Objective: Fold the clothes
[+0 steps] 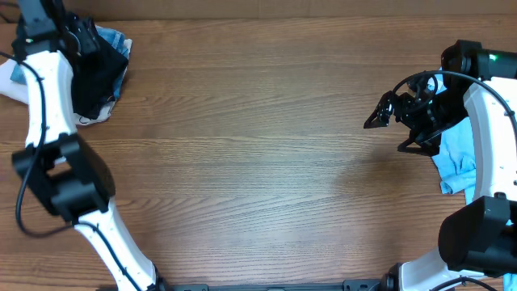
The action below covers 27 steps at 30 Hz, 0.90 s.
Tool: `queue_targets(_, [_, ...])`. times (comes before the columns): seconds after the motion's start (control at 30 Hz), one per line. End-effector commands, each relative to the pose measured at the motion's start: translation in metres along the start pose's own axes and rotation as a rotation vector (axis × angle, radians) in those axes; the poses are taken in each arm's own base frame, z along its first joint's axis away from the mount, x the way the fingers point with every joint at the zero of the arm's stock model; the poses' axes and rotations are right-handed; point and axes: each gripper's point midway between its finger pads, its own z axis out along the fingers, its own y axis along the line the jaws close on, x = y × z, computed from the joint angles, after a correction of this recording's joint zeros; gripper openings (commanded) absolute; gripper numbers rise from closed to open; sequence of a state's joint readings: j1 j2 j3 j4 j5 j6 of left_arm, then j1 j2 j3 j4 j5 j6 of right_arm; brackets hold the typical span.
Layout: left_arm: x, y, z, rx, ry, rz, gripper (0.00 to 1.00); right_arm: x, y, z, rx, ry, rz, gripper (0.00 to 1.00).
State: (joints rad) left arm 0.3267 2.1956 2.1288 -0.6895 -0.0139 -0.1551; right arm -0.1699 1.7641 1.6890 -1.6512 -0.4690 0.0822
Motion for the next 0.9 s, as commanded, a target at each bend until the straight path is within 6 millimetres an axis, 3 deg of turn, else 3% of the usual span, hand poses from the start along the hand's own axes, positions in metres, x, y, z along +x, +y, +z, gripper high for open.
queue_targets(0.0, [-0.064,-0.019,-0.111,0.077,-0.193,0.003,1.0,0.003,0.022,-0.01,-0.104,-0.018,-0.028,1.0])
queue_targets(0.13, [-0.074,-0.044,-0.186,0.226,-0.24,0.009,1.0,0.007,0.024,-0.01,-0.115,-0.002,-0.02,1.0])
queue_targets(0.27, [-0.066,-0.074,-0.264,0.428,-0.257,0.045,1.0,0.015,0.025,-0.014,-0.118,0.007,-0.014,0.96])
queue_targets(0.47, [-0.051,-0.105,-0.377,0.667,-0.346,0.121,1.0,0.04,0.044,-0.044,-0.159,-0.104,-0.097,0.95])
queue_targets(0.7, [-0.031,-0.112,-0.479,0.767,-0.491,0.198,1.0,0.114,0.068,-0.097,-0.161,-0.359,-0.308,0.99])
queue_targets(0.87, [-0.005,-0.108,-0.524,0.783,-0.515,0.193,1.0,0.175,0.071,-0.128,-0.194,-0.562,-0.432,1.0])
